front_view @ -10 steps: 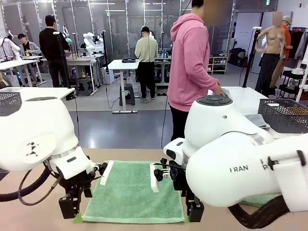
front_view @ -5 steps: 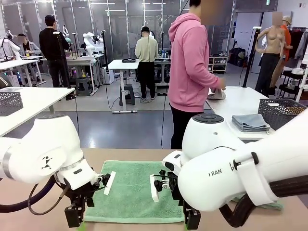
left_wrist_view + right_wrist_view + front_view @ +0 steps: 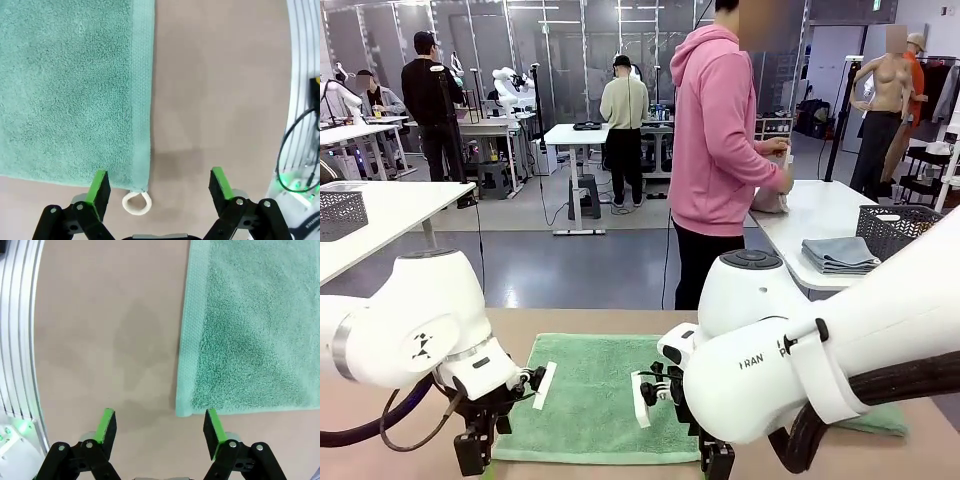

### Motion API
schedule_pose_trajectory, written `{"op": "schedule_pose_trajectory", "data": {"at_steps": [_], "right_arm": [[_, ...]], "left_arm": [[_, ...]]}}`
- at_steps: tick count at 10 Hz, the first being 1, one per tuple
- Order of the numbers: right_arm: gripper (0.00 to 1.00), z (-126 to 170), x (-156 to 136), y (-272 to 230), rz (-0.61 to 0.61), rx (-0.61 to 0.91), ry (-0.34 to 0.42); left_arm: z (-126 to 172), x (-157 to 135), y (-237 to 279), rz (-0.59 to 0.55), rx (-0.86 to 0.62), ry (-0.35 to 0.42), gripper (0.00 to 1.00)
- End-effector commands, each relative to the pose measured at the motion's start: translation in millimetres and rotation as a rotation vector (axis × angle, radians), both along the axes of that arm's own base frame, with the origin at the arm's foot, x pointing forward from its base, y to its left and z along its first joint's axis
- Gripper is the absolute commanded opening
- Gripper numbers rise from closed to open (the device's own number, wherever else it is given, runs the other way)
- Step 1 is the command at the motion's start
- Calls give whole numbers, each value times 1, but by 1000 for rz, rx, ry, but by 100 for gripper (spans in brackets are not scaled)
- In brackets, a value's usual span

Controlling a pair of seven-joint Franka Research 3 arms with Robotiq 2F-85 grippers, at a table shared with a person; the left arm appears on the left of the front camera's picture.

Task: Fold the towels and place them in the basket.
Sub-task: When a person lays out a Towel with hook on the table, fold it in half twice.

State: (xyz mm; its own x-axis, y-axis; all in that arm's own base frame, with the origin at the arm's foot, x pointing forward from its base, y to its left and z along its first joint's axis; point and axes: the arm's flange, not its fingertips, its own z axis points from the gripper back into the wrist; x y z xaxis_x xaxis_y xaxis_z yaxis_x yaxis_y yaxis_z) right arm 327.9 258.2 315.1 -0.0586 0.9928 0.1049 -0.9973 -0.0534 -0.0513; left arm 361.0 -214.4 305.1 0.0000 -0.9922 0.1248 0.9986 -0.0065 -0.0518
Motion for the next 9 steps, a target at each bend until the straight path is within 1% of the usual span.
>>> {"op": "schedule_pose_trajectory", "data": {"at_steps": [1, 6, 9], "right_arm": [[88, -11, 1, -5, 1, 33, -11], [88, -21, 21, 0, -30, 17, 12], [88, -22, 27, 1, -26, 19, 13]], "left_arm": [[-10, 3, -2, -20, -32, -14, 100], [-14, 3, -2, -14, -34, 0, 100], [-18, 8, -5, -19, -32, 1, 100]]}}
